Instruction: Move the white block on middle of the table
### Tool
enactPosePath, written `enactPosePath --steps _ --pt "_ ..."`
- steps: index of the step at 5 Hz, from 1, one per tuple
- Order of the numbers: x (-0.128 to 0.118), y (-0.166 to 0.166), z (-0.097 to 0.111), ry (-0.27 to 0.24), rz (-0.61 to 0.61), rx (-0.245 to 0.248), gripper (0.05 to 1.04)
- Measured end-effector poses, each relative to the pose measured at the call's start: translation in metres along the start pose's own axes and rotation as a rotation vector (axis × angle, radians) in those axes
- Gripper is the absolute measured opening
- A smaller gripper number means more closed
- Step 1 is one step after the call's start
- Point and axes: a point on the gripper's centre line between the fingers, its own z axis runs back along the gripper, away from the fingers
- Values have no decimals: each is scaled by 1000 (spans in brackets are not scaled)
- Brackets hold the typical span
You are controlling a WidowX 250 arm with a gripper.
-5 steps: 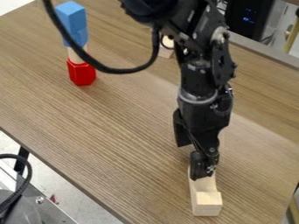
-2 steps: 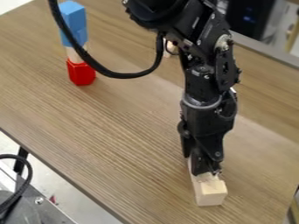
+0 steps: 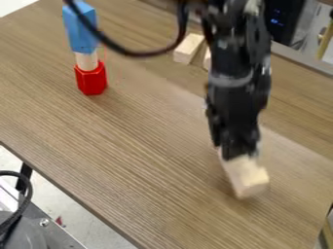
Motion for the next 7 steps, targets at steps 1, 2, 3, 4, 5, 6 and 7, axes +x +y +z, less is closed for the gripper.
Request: enactPosePath --steps 1,2,3,4,5,6,7 --pt "16 21 19 -43 70 28 296" --pt "23 47 28 -56 159 63 296" --pt "29 70 32 -56 256 89 296" --pt "27 98 33 -49 384 137 296" --pt "12 124 29 -26 518 195 296" --pt "2 145 30 -18 638 249 296" --pt "-11 155 23 16 722 239 296"
